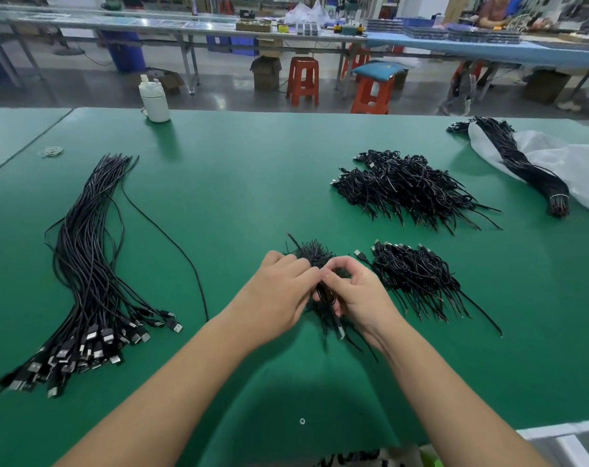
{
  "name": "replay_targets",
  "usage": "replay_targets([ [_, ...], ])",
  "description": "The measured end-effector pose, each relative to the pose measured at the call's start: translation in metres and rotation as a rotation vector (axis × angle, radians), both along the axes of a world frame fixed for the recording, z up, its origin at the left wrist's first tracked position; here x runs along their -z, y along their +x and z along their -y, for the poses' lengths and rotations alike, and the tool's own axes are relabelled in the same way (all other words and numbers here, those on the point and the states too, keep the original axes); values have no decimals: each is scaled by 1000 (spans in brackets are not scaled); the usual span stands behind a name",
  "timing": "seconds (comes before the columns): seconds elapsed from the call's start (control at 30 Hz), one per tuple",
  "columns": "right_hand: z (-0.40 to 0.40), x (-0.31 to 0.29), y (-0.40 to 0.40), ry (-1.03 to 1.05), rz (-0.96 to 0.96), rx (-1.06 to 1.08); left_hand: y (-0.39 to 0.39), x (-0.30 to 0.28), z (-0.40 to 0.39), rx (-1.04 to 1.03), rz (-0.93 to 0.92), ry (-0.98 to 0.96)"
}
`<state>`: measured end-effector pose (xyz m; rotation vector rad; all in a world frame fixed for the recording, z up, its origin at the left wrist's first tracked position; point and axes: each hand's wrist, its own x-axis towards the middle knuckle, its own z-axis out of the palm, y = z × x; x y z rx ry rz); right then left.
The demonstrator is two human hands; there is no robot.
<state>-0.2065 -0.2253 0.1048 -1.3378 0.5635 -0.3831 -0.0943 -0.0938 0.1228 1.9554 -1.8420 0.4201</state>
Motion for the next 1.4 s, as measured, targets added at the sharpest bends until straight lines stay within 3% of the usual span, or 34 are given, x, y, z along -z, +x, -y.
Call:
replay_targets([
  [0.07,0,1,-1,-25,5,-9,-1,1,1,-3,-44,12],
  [0.23,2,4,-4,129,107,-140,4,1,2,-102,-447,-11],
  [0.33,1,4,-4,87,100,-182,4,3,3,-154,-630,-28],
  [0.4,1,2,-5,-67,26,-187,0,4,4,-149,-638,-23],
  [0.53,6,-4,-11,-630,-182,-258,1,5,2,-104,-639,13],
  [0.6,8,-5,-13,-691,-209,-278,1,6,0,-67,-618,-10],
  [0.7,11,-3,-13,-518,-184,-319,-1,10,1,-41,-377,-87],
  [0.8,11,0,-13,-133,-78,-375,1,15,5,-5,-43,-154],
  [0.87,12,4,-13,63,-30,-383,2,21,8,24,32,-210],
  [0.93,16,8,-12,83,-30,-373,4,30,13,22,-15,-248],
  [1.0,20,8,-11,-18,-97,-339,6,42,17,-41,-133,-288],
  [1.1,36,5,-12,-334,-279,-260,19,68,17,-243,-252,-259],
  [1.2,62,0,-12,-635,-480,-192,40,95,10,-454,-242,-133],
  [1.4,131,-11,-11,-999,-888,-45,63,134,-13,-784,-276,158],
])
